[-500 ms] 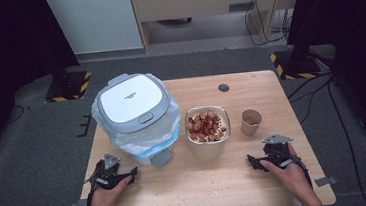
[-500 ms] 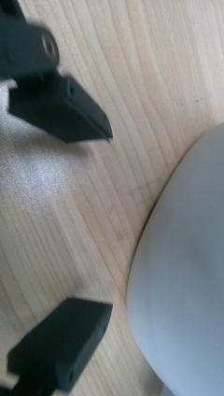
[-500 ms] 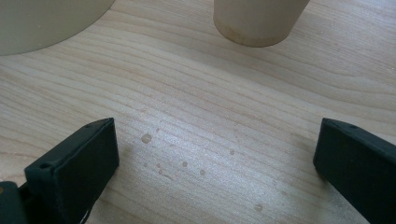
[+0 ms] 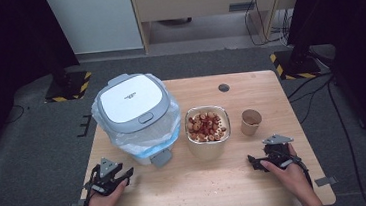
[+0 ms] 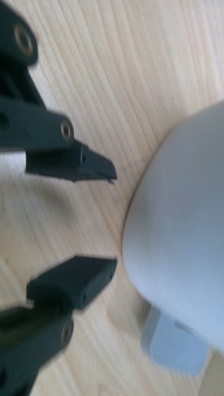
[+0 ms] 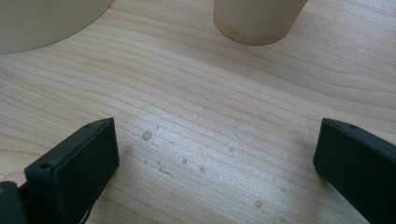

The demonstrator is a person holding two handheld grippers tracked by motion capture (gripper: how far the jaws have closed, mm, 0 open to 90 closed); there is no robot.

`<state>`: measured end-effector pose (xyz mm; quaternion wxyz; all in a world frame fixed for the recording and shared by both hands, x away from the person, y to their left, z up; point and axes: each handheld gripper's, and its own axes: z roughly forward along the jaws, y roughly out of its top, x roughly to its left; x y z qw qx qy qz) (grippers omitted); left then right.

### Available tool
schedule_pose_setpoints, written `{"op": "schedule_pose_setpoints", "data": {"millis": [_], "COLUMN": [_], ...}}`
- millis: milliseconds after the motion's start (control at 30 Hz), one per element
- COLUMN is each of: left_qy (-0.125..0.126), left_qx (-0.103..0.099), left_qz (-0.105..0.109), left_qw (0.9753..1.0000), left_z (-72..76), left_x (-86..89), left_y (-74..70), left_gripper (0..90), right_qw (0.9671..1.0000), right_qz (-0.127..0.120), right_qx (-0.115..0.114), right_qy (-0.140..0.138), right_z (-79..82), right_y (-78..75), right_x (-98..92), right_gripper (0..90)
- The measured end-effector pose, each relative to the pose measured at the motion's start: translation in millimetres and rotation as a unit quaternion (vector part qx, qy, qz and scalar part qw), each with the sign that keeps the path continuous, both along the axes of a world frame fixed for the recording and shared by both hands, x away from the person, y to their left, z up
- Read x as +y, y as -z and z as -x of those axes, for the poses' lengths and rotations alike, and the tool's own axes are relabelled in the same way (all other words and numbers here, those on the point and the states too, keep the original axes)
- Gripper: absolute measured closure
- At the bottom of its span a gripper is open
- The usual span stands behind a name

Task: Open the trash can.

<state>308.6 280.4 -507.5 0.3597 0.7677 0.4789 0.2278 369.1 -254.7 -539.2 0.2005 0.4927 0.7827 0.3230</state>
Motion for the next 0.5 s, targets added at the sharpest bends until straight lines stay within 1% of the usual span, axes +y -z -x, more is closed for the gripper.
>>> {"op": "schedule_pose_setpoints", "data": {"millis": [67, 100, 133, 167, 267, 333, 433, 467, 500], "left_qy": [0.008, 0.011, 0.011, 0.017, 0.023, 0.033, 0.052, 0.052, 0.066], "left_qx": [-0.01, -0.015, -0.015, -0.023, -0.029, -0.037, -0.039, -0.039, -0.038], "left_qz": [-0.001, 0.002, 0.002, 0.01, 0.014, 0.025, 0.025, 0.025, 0.031], "left_qw": [0.9999, 0.9998, 0.9998, 0.9995, 0.9992, 0.9984, 0.9976, 0.9976, 0.9966], "left_z": [4.1, 6.3, 6.3, 11.0, 15.1, 19.5, 20.8, 20.8, 18.7], "left_x": [-5.6, -7.8, -7.8, -10.9, -13.7, -19.8, -31.7, -31.7, -41.1], "left_y": [-5.2, -7.6, -7.6, -11.8, -14.4, -17.8, -18.2, -18.2, -17.1], "left_gripper": [59.9, 62.3, 64.2, 67.3, 72.9, 75.8, 80.4, 81.3, 82.7], "right_qw": [1.0, 1.0, 1.0, 1.0, 1.0, 1.0, 1.0, 1.0, 1.0], "right_qz": [0.0, 0.0, 0.0, 0.0, 0.0, 0.0, 0.0, 0.0, 0.0], "right_qx": [0.0, 0.0, 0.0, 0.0, 0.0, 0.0, 0.0, 0.0, 0.0], "right_qy": [0.0, 0.0, 0.0, 0.0, 0.0, 0.0, -0.001, -0.001, 0.0], "right_z": [0.0, 0.0, 0.0, 0.0, 0.0, 0.0, 0.0, 0.0, 0.0], "right_y": [0.0, 0.0, 0.0, 0.0, 0.0, 0.0, 0.0, 0.0, 0.0], "right_x": [0.0, 0.0, 0.0, -0.1, -0.1, -0.1, -0.1, -0.1, -0.1], "right_gripper": [0.6, 0.6, 0.6, 0.6, 0.6, 0.6, 0.6, 0.6, 0.6]}}
